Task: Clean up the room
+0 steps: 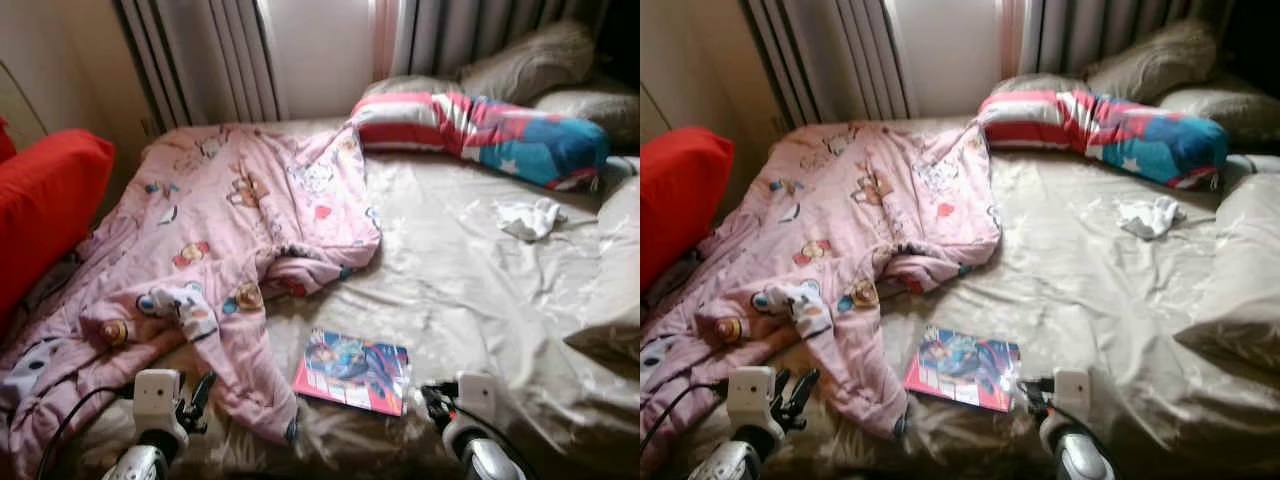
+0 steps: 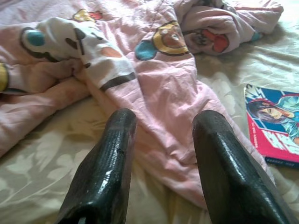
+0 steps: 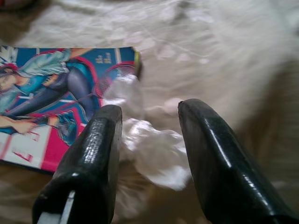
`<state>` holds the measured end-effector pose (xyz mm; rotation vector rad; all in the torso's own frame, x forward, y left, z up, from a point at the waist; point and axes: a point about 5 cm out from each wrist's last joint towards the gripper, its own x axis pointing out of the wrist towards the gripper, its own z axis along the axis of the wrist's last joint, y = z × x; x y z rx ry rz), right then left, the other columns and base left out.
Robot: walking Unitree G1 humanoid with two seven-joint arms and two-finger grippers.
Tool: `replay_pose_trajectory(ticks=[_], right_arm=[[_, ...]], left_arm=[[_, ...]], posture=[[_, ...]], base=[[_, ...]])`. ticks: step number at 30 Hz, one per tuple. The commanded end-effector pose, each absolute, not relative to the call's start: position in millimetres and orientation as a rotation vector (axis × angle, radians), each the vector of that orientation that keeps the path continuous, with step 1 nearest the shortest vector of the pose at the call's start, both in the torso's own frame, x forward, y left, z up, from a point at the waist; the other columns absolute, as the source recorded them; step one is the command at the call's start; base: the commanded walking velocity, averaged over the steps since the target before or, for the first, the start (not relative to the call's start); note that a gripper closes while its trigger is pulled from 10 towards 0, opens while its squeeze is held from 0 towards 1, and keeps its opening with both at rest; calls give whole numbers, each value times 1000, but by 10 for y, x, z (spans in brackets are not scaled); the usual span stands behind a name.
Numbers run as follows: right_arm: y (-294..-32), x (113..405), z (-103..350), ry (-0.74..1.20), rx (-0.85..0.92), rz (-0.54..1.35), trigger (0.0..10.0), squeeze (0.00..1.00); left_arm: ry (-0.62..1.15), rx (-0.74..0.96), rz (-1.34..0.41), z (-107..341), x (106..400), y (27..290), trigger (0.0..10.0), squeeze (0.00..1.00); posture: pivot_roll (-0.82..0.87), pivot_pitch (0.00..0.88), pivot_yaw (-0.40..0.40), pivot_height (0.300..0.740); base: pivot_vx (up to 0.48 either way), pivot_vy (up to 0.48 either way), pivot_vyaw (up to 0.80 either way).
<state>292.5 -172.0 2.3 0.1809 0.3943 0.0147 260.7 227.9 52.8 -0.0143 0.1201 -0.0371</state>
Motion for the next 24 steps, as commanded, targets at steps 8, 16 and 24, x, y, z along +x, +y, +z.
replay_pose_trajectory(ticks=[8, 16, 24], right_arm=[[-1685, 3135, 187, 357, 389, -71, 10000, 1000], [-1718, 3188, 237, 343, 465, -93, 10000, 1000], [-1725, 3100, 126, 386, 541, -116, 10000, 1000]], left_arm=[[134, 1, -24, 572, 2539, 2387, 10000, 0], [138, 3, -19, 583, 2527, 2389, 10000, 0], [146, -3, -18, 561, 2502, 2374, 10000, 0]], posture=[[65, 194, 95, 598], [69, 192, 88, 598], [56, 195, 81, 598]], base=[[0, 0, 0], [0, 0, 0], [0, 0, 0]])
